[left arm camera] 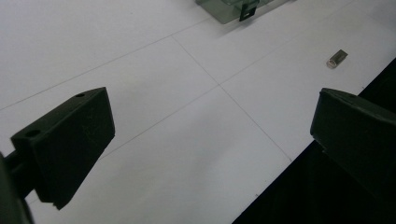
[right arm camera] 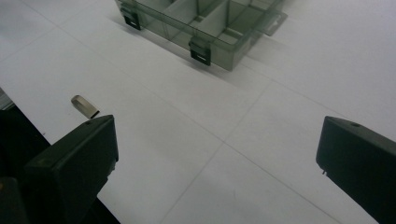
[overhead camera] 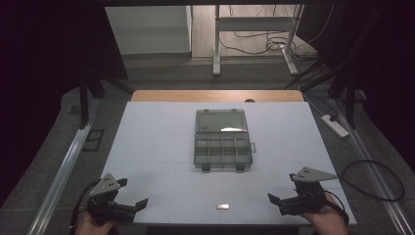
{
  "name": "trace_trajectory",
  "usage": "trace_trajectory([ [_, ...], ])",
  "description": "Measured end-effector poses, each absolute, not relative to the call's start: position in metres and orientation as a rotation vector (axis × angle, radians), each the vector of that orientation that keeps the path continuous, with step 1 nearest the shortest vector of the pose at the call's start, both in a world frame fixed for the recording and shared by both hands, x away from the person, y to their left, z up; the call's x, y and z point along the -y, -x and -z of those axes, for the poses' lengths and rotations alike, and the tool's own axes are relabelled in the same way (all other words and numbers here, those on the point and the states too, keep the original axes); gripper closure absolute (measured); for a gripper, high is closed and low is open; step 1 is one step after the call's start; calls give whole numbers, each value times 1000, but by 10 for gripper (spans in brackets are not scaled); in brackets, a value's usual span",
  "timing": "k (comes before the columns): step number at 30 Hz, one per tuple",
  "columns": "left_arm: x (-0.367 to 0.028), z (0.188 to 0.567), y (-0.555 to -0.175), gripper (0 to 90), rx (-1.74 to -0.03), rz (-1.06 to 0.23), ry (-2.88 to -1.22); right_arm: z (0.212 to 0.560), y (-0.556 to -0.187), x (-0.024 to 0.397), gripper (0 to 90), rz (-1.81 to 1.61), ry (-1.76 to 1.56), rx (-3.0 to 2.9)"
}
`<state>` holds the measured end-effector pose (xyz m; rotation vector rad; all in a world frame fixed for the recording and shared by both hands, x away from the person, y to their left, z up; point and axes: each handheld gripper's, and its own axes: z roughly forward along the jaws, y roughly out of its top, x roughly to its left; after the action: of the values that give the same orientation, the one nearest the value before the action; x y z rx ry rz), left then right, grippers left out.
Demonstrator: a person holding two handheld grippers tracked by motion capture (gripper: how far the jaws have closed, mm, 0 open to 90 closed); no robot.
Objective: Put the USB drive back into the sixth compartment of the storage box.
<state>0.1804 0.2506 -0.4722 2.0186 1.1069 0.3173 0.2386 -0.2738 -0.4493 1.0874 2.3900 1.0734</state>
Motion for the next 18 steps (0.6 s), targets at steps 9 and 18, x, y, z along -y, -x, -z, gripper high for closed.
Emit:
trace_trajectory([
  [9,-251,473,-181,0,-1109,-313,-2016,450,-245,260,0,-1095,-1062,-2473],
  [18,-251,473,-181,0,-1111,-311,-2016,450,-247,243,0,-1104,-985,-2503],
])
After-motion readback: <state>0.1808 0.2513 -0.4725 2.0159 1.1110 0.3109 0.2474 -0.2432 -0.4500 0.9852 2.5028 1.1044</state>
